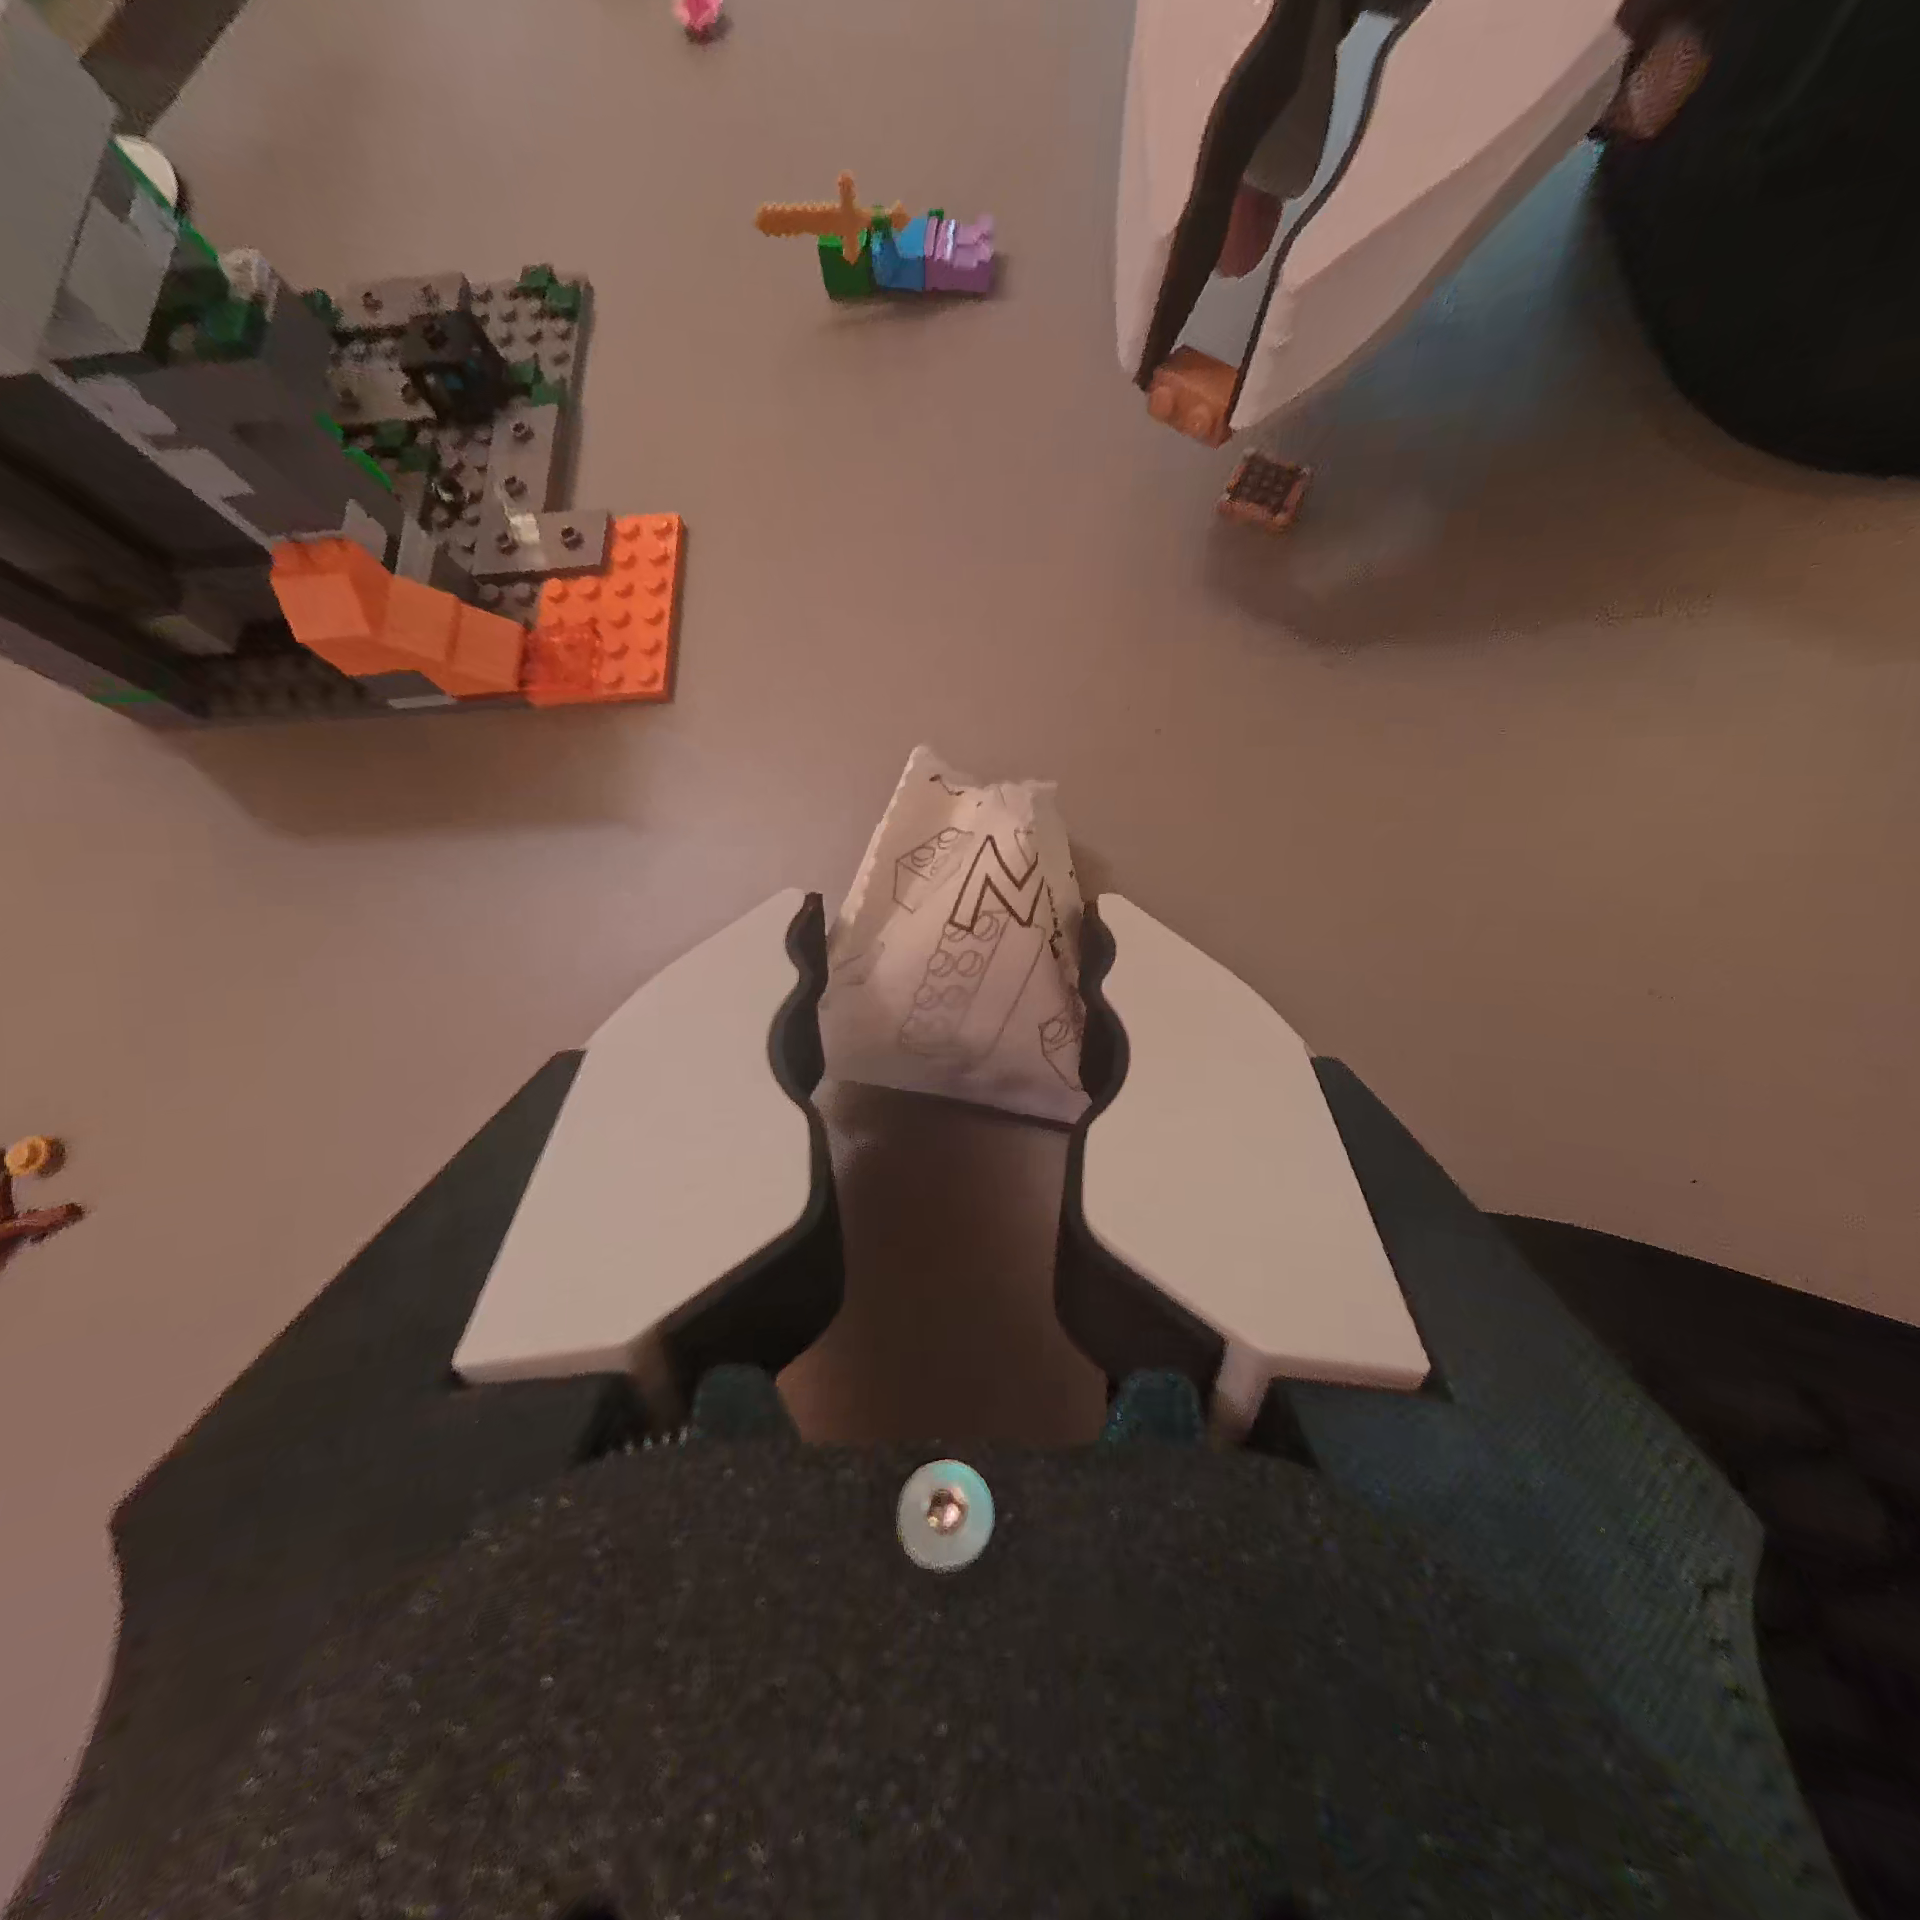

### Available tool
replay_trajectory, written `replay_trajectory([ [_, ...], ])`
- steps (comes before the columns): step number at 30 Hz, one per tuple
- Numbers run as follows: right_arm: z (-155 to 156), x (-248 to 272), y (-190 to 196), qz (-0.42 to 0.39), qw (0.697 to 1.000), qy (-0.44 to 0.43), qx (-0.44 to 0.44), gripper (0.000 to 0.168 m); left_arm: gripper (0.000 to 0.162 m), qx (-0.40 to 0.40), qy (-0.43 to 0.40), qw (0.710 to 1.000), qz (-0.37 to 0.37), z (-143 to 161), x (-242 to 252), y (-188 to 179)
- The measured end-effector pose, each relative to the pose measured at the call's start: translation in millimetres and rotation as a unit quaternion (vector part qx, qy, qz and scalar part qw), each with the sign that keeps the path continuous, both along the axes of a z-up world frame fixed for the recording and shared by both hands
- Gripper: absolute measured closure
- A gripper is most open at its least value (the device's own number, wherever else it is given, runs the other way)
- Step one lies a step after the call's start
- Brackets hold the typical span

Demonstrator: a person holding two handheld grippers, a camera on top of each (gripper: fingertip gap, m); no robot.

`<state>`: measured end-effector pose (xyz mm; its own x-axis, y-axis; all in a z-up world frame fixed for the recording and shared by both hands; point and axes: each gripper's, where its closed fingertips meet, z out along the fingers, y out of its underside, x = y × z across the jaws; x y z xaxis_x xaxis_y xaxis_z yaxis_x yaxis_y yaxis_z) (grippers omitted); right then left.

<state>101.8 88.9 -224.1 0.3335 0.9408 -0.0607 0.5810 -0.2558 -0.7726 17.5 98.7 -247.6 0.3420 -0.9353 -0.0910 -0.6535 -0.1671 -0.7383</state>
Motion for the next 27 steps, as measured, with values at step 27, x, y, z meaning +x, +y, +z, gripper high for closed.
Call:
replay_trajectory([
  [27,41,-38,-14,0.077,0.994,0.076,0.012,0.141,0.106,-0.003,-0.161,0.983,-0.087,31,26,-32],
])
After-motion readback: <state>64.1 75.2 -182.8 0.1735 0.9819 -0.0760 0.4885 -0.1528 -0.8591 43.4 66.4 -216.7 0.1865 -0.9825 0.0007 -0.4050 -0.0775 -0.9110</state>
